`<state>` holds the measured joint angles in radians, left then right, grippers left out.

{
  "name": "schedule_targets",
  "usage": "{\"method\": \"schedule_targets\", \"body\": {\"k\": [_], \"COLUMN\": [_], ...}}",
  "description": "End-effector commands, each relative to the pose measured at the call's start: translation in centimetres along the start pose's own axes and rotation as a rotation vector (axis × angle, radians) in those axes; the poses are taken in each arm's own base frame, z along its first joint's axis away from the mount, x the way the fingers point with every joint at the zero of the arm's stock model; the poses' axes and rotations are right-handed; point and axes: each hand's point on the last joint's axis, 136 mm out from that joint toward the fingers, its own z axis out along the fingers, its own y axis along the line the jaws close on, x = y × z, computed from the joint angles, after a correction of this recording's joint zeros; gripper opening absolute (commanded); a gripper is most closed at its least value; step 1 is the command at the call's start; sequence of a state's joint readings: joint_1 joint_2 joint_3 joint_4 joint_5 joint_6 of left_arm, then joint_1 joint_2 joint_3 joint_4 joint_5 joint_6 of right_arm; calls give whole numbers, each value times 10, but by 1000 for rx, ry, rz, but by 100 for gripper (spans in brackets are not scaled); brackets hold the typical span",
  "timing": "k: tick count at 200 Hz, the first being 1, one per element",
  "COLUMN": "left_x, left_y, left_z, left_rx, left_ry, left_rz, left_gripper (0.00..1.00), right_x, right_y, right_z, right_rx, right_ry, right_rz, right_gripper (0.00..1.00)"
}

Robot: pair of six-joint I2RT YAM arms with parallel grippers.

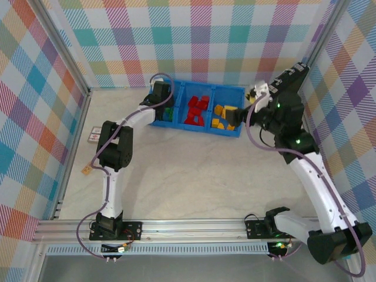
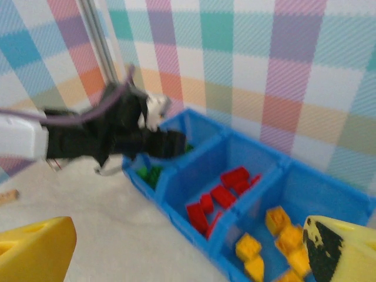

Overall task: Sort the legos into containers by color
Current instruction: Place the lego in the container.

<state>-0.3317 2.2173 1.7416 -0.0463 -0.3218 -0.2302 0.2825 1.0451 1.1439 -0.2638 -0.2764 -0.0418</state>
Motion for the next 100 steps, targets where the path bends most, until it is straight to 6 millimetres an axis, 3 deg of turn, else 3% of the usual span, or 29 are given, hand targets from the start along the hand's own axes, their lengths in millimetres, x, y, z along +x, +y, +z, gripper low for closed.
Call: {"method": "schedule_targets", "body": {"k": [1,17,69,100], "left_x": [-11,-10,-25,-66], "left_y": [-10,-10,-5,-2], "left_z": [4,5,-6,-52], "left_rx": [54,65,88,120], "left_ry": [-15,-9,-26,-136], "left_rz": [-37,-36,-23,-8], "left_gripper": [68,73,85,86], "right_x": [48,62,68,82], "right_y": [-14,-13,-8,-20], "right_z": [-3,-9,-28,-34], "right_rx": [92,102,122,204], "right_ry": [109,136,135,130], "right_rz": [25,61,157,189], "right_gripper": [99,99,99,99]}}
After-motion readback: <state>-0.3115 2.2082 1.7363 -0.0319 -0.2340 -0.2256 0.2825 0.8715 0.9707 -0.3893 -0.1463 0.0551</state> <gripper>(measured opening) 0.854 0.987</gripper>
